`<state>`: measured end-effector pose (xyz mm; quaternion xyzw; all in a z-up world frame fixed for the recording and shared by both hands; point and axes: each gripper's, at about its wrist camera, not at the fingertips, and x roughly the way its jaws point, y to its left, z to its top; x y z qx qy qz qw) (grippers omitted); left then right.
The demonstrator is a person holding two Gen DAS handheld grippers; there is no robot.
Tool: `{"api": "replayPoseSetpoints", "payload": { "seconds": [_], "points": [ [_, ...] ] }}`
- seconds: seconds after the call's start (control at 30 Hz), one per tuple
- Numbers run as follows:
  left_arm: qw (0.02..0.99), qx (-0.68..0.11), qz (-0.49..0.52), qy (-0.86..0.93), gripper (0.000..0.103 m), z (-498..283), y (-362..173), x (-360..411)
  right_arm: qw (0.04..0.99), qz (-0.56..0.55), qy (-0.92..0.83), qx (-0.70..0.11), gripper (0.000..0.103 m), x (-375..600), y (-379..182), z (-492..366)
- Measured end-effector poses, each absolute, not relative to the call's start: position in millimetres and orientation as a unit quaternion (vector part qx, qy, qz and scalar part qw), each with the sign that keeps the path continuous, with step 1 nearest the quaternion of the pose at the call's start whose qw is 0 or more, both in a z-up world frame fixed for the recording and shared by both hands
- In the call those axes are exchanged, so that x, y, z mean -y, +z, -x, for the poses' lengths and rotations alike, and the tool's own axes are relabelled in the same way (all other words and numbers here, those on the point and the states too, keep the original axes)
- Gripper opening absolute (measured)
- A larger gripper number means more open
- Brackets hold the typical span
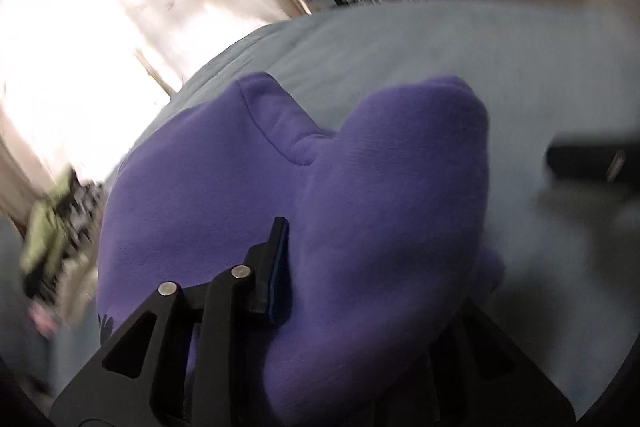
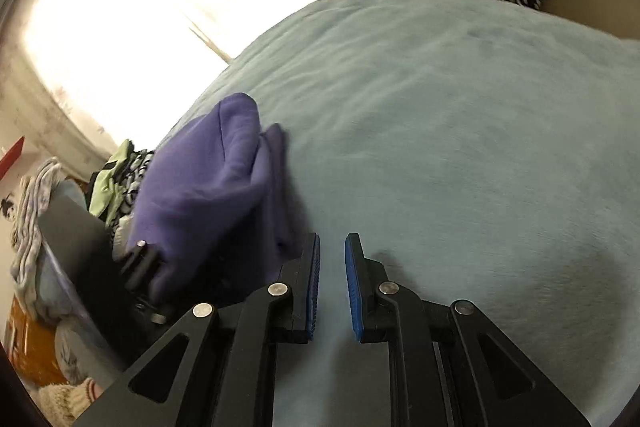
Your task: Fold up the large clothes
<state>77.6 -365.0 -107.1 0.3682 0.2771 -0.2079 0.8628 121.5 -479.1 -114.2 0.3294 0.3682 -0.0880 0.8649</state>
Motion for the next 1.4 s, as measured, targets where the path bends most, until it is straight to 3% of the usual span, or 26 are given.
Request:
{"api": "replayPoseSetpoints", "payload": {
  "seconds": [0.13,0.37,0.6,0.63,0.73,0.77,1.03,1.3,1.33,1.4],
  "points": [
    [0.857,-0.269,-0.385,-0.212,0.029,-70,-118,377,0.865,-0.333,-0.084,-0.367,0.013,478,-119,-122],
    [0.845,-0.292,-0.354,-0.273,0.074,-62,-102,381,0.869,-0.332,-0.071,-0.359,0.013,495,-119,-102],
    [0.810,-0.342,-0.308,-0.363,0.078,-47,-74,376,0.877,-0.318,-0.061,-0.355,0.014,500,-93,-76],
    [0.808,-0.346,-0.297,-0.372,0.078,-50,-63,372,0.879,-0.314,-0.056,-0.355,0.017,499,-87,-71],
    [0.811,-0.347,-0.271,-0.386,0.078,-42,-37,358,0.884,-0.303,-0.048,-0.352,0.045,500,-73,-73],
    [0.814,-0.347,-0.263,-0.386,0.078,-44,-27,351,0.889,-0.295,-0.042,-0.349,0.045,499,-66,-75],
    [0.862,-0.363,-0.187,-0.300,0.078,-85,17,267,0.887,-0.281,0.037,-0.364,0.045,481,-27,-126],
    [0.843,-0.482,-0.040,-0.237,0.078,-168,-33,205,0.826,-0.299,0.104,-0.467,0.045,465,-64,-203],
    [0.841,-0.485,-0.029,-0.237,0.078,-172,-39,204,0.818,-0.296,0.106,-0.481,0.044,461,-72,-209],
    [0.839,-0.486,-0.014,-0.244,0.078,-179,-46,201,0.822,-0.267,0.102,-0.492,0.026,452,-80,-216]
  ]
}}
